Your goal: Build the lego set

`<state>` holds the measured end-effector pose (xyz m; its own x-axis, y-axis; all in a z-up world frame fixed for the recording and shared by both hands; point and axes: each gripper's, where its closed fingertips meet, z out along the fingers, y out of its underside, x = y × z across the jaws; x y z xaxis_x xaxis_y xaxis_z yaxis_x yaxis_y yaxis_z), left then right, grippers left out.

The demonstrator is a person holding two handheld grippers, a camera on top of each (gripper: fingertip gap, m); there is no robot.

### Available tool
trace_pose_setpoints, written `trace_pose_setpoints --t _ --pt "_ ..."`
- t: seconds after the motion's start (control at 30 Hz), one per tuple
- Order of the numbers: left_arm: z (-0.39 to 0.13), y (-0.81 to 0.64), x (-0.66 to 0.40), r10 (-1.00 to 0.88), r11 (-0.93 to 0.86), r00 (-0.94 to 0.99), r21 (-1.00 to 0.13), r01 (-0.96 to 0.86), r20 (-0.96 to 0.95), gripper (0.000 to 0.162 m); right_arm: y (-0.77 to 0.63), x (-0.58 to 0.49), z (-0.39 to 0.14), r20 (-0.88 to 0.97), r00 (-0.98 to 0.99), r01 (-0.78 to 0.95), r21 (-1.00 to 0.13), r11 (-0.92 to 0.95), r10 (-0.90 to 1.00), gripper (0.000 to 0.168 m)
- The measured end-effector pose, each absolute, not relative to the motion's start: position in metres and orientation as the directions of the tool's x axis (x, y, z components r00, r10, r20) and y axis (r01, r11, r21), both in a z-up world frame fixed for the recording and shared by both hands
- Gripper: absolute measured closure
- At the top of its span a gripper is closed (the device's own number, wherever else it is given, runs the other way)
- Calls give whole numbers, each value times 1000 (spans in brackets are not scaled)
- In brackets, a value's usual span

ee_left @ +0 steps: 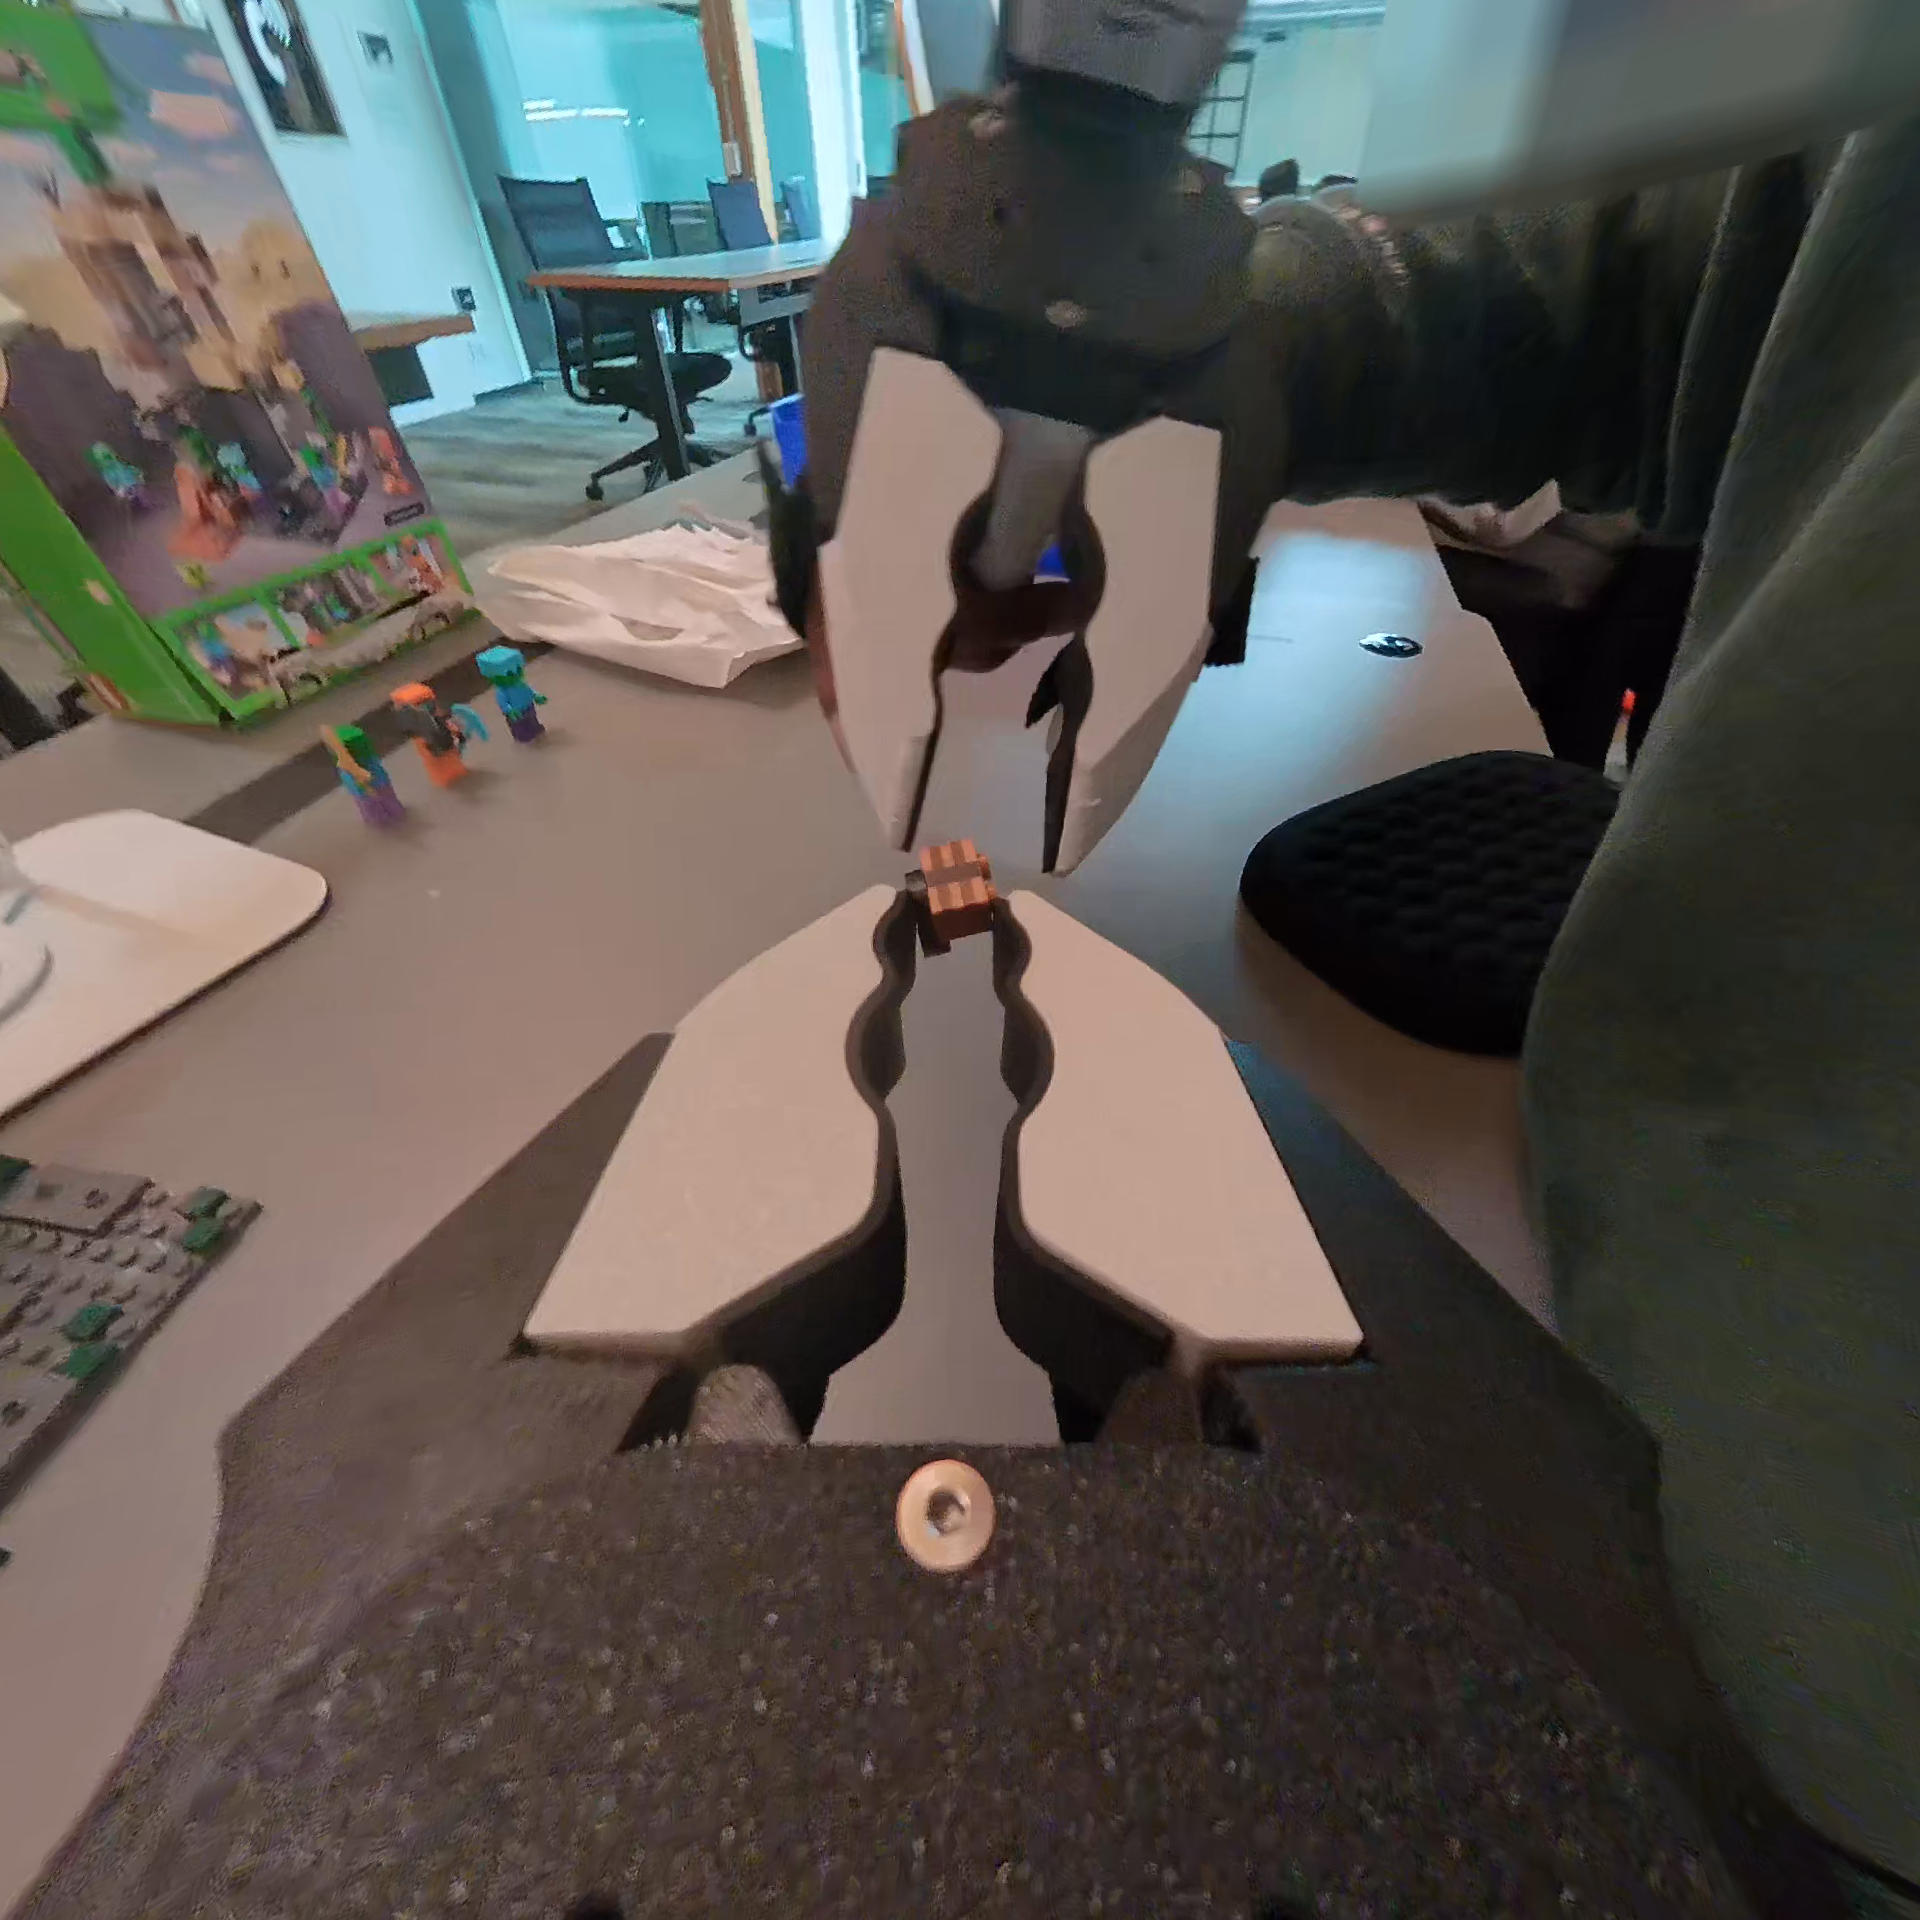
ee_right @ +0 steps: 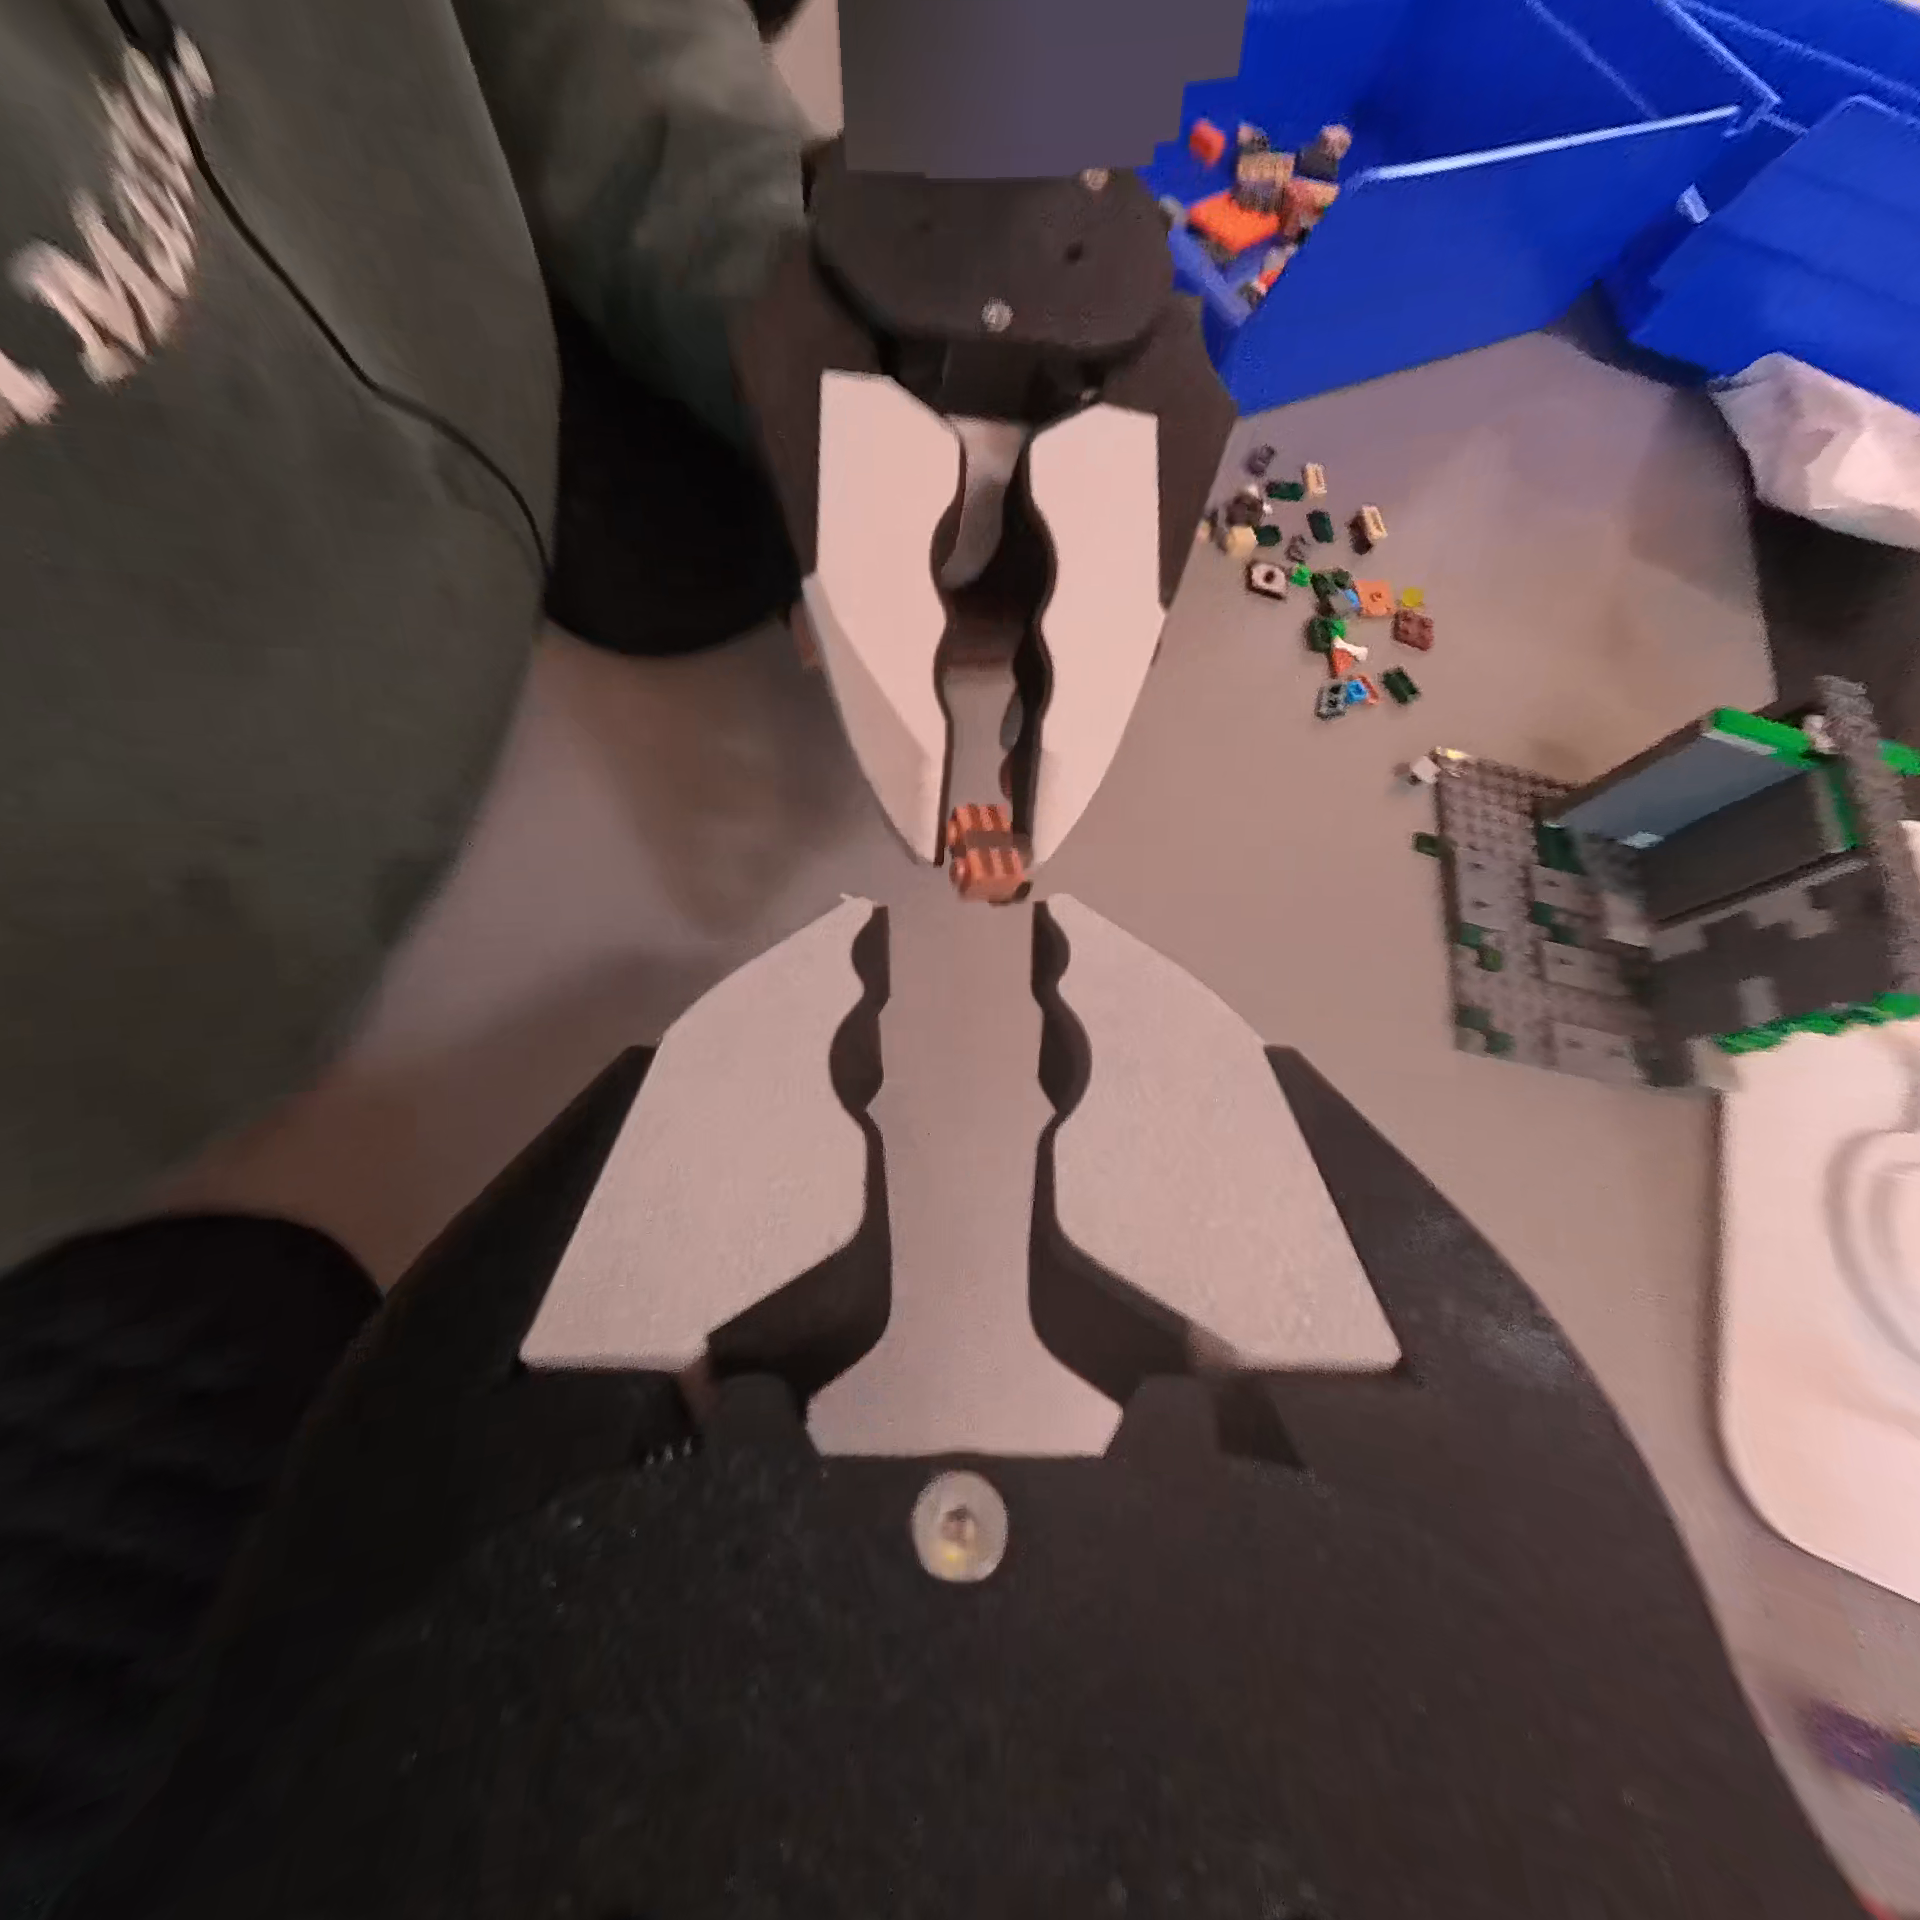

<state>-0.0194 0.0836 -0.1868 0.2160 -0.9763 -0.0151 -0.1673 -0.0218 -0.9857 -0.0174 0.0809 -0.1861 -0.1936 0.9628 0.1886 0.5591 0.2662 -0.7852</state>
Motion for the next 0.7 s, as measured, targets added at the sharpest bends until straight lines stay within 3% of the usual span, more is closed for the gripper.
trace_pose_setpoints --t 0.17,0.3,0.4,0.7 --pt "-184 78 -18 -971 82 206 -979 -185 -120 147 76 -25 -189 74 -210 531 -828 177 975 139" --pt "-184 74 -18 -961 141 207 -970 -200 -182 148 74 -27 -186 52 -218 511 -845 159 974 153" --pt "-183 73 -17 -958 159 205 -966 -202 -201 147 72 -26 -185 42 -224 508 -848 154 974 154" --pt "-186 74 -20 -984 13 174 -988 -151 -40 148 75 -26 -183 193 -223 475 -834 279 956 157"
